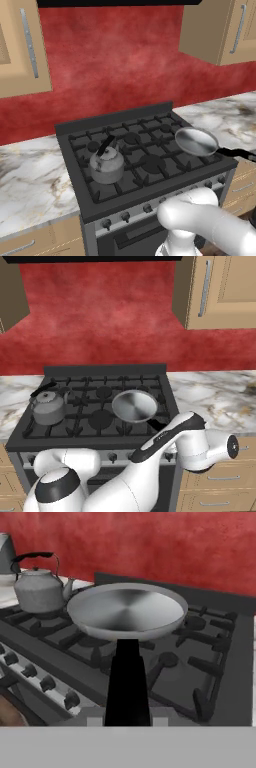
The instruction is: Pick the pan from the cabinet and place it on the stove. Then turn on the stove burner for the pan.
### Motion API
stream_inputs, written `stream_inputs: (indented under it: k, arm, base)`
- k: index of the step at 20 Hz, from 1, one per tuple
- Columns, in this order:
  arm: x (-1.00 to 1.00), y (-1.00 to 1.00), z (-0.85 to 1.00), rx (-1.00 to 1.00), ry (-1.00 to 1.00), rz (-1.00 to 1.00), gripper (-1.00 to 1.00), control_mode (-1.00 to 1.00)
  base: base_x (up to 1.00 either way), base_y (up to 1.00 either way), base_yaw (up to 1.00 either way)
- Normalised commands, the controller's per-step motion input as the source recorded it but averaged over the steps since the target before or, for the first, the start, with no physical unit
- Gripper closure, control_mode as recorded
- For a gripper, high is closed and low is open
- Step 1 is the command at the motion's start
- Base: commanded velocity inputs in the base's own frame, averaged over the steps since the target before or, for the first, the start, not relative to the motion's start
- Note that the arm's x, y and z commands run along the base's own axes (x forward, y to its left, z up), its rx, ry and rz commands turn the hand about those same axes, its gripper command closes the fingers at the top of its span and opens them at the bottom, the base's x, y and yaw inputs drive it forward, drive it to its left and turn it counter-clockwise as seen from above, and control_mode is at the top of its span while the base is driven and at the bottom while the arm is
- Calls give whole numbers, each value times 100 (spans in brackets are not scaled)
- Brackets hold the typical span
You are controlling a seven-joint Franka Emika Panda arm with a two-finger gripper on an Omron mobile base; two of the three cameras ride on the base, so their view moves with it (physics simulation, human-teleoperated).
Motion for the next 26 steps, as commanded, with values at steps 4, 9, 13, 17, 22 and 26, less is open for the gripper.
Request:
stream_inputs:
  k: [4, 9, 13, 17, 22, 26]
  arm:
    - [12, -5, -23, -11, 0, 0, 100, -100]
    - [22, -10, -29, -8, 0, 0, 100, -100]
    - [26, -17, -20, -6, 0, 0, 100, -100]
    - [27, -19, -16, -3, 0, 0, 100, -100]
    - [25, -14, -13, -2, 0, 0, 100, -100]
    - [23, -4, -19, -3, 2, 0, 100, -100]
  base:
    - [0, 0, 0]
    - [0, 0, 0]
    - [0, 0, 0]
    - [0, 0, 0]
    - [0, 0, 0]
    - [0, 0, 0]
